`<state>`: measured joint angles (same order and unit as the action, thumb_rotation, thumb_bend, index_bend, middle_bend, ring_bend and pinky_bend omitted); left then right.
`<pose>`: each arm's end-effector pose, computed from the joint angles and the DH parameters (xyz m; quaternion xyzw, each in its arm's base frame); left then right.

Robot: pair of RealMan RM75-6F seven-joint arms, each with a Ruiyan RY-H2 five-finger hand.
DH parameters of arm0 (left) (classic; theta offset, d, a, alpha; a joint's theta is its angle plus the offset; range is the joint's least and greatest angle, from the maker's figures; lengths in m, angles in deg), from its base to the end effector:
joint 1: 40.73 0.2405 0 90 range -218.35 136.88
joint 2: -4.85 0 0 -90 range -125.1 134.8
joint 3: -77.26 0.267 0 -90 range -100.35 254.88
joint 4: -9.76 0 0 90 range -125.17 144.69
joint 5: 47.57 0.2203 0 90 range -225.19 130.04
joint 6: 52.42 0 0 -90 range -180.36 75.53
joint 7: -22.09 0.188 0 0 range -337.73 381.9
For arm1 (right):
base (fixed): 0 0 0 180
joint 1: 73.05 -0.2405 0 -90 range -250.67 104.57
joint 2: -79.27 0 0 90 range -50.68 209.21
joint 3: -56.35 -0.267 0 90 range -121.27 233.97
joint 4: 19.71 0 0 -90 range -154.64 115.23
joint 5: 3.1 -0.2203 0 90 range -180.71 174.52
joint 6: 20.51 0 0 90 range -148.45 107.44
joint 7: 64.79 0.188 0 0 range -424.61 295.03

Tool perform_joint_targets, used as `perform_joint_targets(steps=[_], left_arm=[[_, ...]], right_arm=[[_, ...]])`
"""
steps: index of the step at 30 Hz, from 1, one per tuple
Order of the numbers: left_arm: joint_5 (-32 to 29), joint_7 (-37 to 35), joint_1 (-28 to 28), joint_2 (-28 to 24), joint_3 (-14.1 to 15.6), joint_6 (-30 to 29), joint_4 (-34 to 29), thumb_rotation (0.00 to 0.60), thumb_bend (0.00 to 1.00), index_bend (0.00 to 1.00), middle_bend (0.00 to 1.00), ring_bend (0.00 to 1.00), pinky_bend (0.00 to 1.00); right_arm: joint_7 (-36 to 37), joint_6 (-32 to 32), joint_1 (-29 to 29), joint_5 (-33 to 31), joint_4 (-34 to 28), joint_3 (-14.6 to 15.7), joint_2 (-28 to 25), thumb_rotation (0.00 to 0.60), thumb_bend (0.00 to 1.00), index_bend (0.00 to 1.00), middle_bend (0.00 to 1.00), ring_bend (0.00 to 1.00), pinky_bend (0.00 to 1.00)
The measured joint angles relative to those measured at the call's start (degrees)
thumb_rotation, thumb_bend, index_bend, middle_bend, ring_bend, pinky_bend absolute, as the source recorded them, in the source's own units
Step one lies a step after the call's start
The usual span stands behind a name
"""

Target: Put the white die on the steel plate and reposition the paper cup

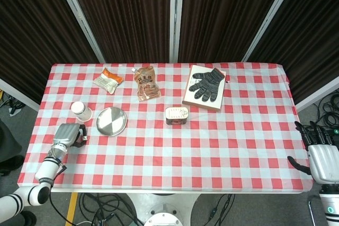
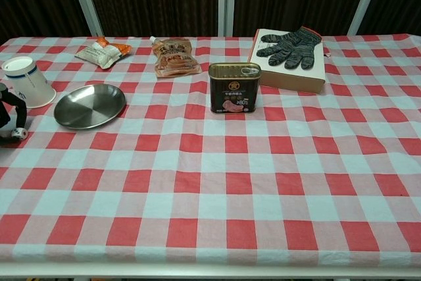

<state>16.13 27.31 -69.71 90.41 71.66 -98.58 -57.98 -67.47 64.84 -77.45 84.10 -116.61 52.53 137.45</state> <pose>-0.3438 0.3624 -0.0117 -0.6744 -0.5001 -0.2305 0.4919 -0.3111 -0.2269 0.1826 0.6092 -0.3565 0.3781 0.5990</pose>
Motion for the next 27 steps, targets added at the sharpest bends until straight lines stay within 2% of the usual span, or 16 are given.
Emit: perform_joint_targets(steps=[10, 18, 20, 23, 27], left_arm=[[3.6, -2.3, -2.7, -0.5, -2.4, -1.8, -4.7, 0.6, 0.38, 0.59, 0.88, 0.89, 1.0], [0.2, 4.9, -7.5, 2.7, -4.5, 0.0, -2.9, 0.6, 0.38, 0.56, 0.87, 0.88, 1.0], [-1.6, 7.6, -8.4, 3.7, -5.0, 0.0, -2.4, 0.6, 0.36, 0.51, 0.85, 0.88, 1.0], [-4.0, 11.0, -9.1, 4.8, -5.3, -1.0, -2.1, 0.6, 0.22, 0.39, 0.83, 0.87, 1.0], [-5.6, 12.7, -9.0, 4.8, -5.5, -3.5, -3.8, 0.6, 0.17, 0.29, 0.78, 0.83, 1.0]], right_arm=[[0.7, 0.1, 0.1, 0.2, 0.3, 0.2, 0.0, 0.6, 0.09, 0.04, 0.22, 0.0, 0.1], [2.1, 0.6, 0.8, -0.1, 1.2, 0.4, -0.4, 0.6, 0.09, 0.04, 0.23, 0.0, 0.11], [2.5, 0.7, 0.9, -0.3, 1.4, 0.4, -0.4, 0.6, 0.09, 0.04, 0.23, 0.0, 0.11], [2.9, 0.7, 1.0, -0.4, 1.7, 0.4, -0.4, 0.6, 0.09, 0.04, 0.23, 0.0, 0.11], [3.2, 0.6, 0.9, -0.2, 2.0, 0.3, -0.4, 0.6, 0.11, 0.04, 0.23, 0.0, 0.11]])
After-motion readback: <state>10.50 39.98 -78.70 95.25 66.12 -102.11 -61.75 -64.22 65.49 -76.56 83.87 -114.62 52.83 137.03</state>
